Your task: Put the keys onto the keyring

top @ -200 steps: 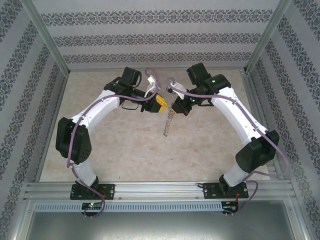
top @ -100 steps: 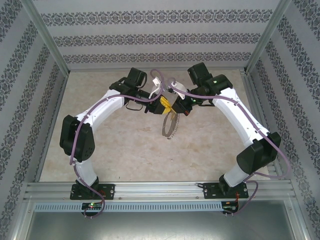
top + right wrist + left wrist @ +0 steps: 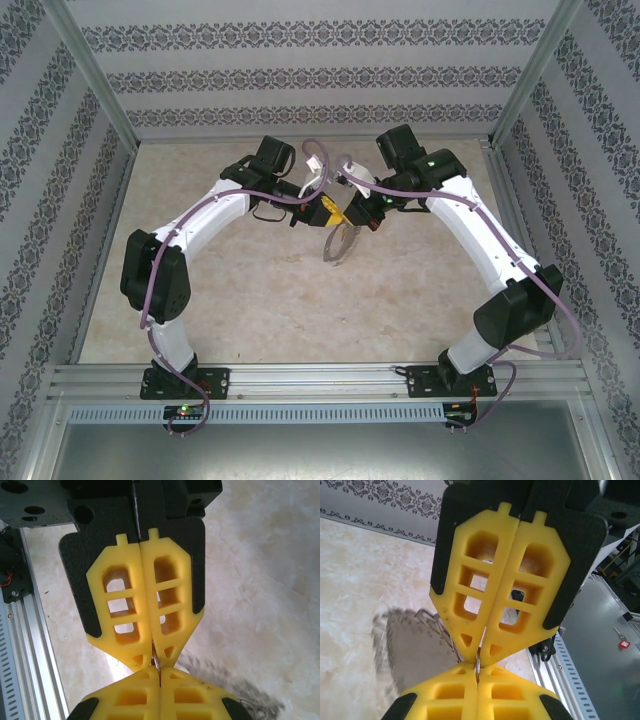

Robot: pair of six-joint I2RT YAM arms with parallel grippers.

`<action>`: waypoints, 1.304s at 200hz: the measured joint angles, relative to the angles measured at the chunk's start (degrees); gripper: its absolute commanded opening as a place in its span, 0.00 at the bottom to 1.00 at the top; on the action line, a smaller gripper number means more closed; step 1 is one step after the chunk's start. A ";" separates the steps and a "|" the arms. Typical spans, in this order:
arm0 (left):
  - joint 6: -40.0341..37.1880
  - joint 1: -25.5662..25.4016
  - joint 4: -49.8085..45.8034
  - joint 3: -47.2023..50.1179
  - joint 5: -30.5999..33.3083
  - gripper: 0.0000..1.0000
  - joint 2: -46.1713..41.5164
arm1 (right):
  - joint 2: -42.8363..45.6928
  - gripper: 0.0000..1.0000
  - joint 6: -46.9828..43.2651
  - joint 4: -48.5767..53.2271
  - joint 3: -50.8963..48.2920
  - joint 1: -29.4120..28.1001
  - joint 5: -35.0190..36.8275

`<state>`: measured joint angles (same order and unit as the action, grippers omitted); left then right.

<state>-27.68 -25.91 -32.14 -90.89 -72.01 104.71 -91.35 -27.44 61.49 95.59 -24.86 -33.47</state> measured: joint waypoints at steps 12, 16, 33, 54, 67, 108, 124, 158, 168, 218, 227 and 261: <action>0.04 -0.02 0.11 0.00 -0.20 0.00 0.00 | 0.15 0.00 0.02 0.00 -0.04 0.00 0.02; 0.04 -0.02 0.15 0.00 -0.24 0.00 0.00 | 0.24 0.05 0.02 -0.04 -0.09 0.00 0.07; 0.76 -0.02 1.46 0.20 -0.52 0.00 0.00 | 1.09 0.32 0.92 -1.42 -1.16 0.28 0.57; 2.58 -0.28 5.09 2.38 0.17 0.00 -0.28 | 5.40 0.38 5.11 -8.31 -6.75 2.80 0.68; 3.82 -0.44 7.17 3.98 0.87 0.00 -0.28 | 9.86 0.38 9.03 -14.34 -12.20 5.20 0.02; 7.26 -0.66 12.13 6.88 2.45 0.00 -0.92 | 23.43 0.38 24.02 -35.32 -31.85 10.45 -0.52; 8.28 -0.66 13.84 7.67 3.04 0.00 -1.75 | 26.18 0.38 28.79 -44.57 -39.98 10.51 -1.73; 9.57 -0.66 16.24 9.03 3.48 0.00 -3.93 | 26.91 0.37 36.33 -59.41 -51.63 10.51 -6.19; 9.81 -0.66 16.61 9.05 3.48 0.00 -4.35 | 26.86 0.37 37.90 -62.86 -53.13 10.51 -7.37; 10.36 -0.66 17.64 9.11 3.48 0.00 -4.87 | 26.34 0.37 42.16 -74.73 -54.47 9.35 -11.76; 10.40 -0.66 17.66 9.20 3.50 0.00 -4.90 | 26.12 0.37 42.38 -75.47 -54.47 8.90 -12.48; 10.45 -0.66 17.68 9.68 3.50 0.00 -4.92 | 25.53 0.35 42.64 -76.54 -54.45 8.46 -14.71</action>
<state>-17.23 -26.57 -14.46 -81.21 -68.51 99.79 -65.82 15.20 -15.05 41.15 -16.40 -48.18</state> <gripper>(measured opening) 0.048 0.361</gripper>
